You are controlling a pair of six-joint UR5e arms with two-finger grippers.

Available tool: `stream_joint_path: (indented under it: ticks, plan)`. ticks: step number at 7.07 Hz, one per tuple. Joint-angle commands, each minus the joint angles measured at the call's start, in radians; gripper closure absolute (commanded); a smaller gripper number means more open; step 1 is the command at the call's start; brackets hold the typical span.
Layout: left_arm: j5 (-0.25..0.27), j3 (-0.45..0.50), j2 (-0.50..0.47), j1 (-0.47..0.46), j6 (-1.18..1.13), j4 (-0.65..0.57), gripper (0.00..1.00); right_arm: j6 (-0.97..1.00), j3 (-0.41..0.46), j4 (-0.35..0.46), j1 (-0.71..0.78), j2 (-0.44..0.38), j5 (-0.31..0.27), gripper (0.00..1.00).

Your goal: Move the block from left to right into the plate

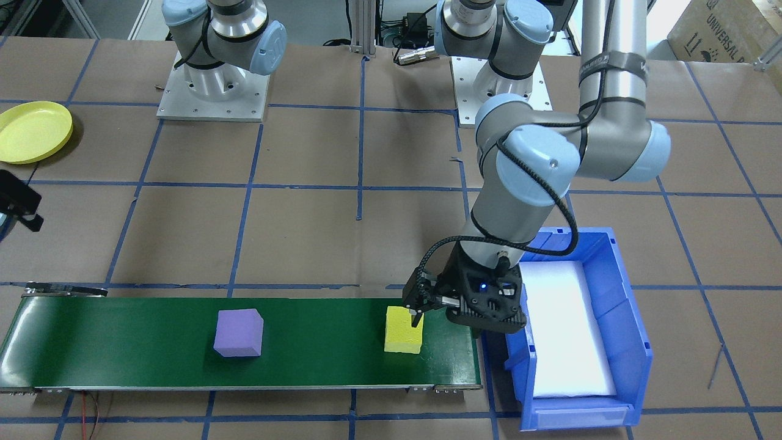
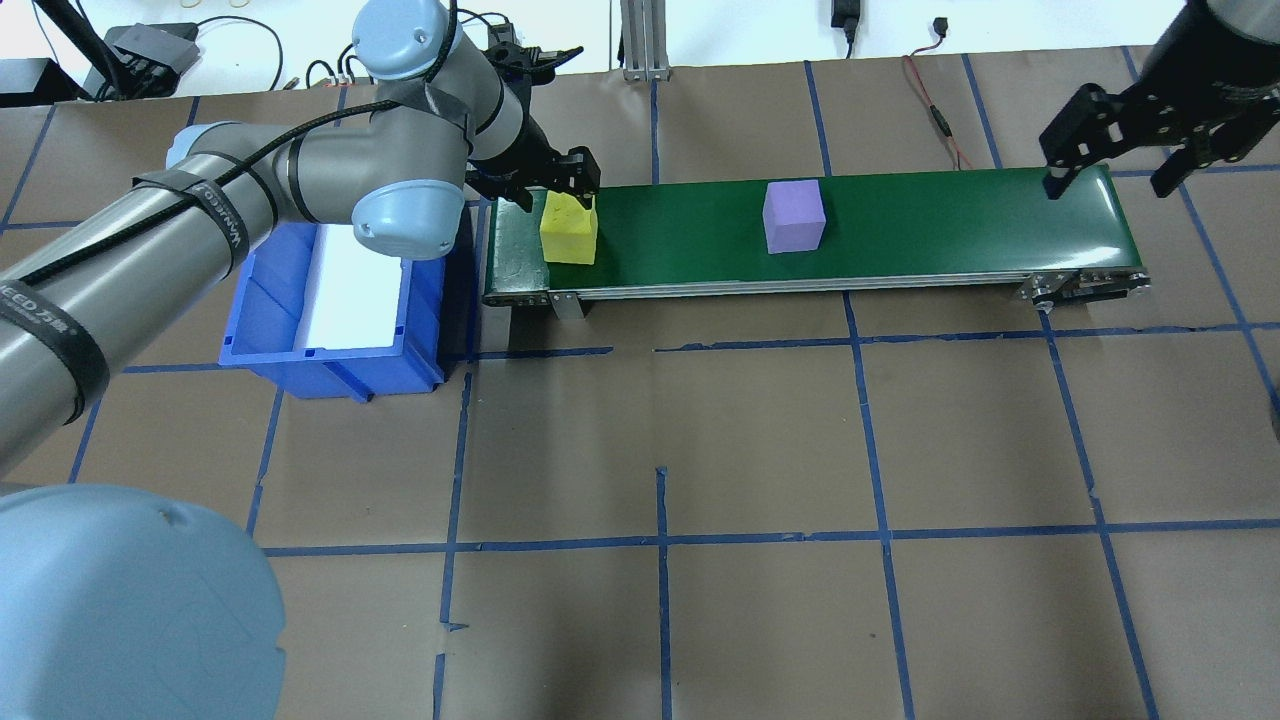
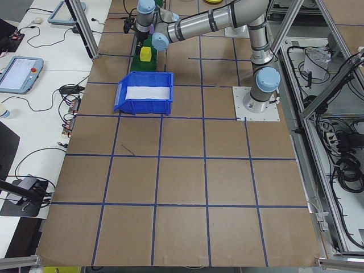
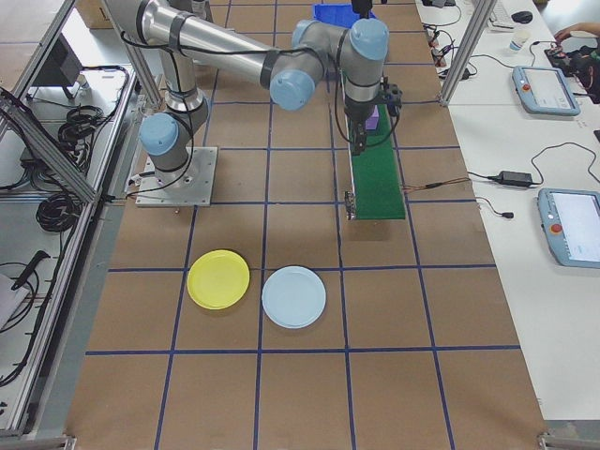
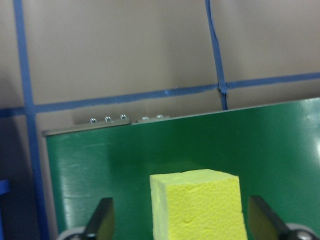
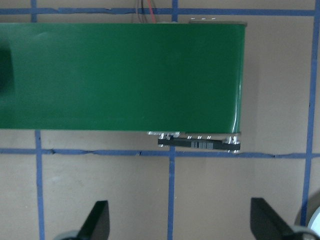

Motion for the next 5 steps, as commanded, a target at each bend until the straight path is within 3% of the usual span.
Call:
stream_joint_path:
  ticks: [1, 3, 4, 5]
  plan:
    - [0.085, 0.004, 0.176, 0.087, 0.004, -0.227, 0.00, -0.033, -0.030, -0.115, -0.040, 0.156, 0.119, 0.00]
    - [0.092, -0.010, 0.309, 0.147, 0.004, -0.544, 0.00, -0.037, -0.045, -0.124, -0.040, 0.230, 0.322, 0.00]
    - [0.093, -0.011, 0.326, 0.161, 0.002, -0.589, 0.00, -0.078, -0.035, -0.192, -0.040, 0.258, 0.363, 0.00]
    - [0.095, -0.008, 0.332, 0.182, 0.004, -0.606, 0.00, -0.108, -0.029, -0.199, -0.040, 0.262, 0.368, 0.00]
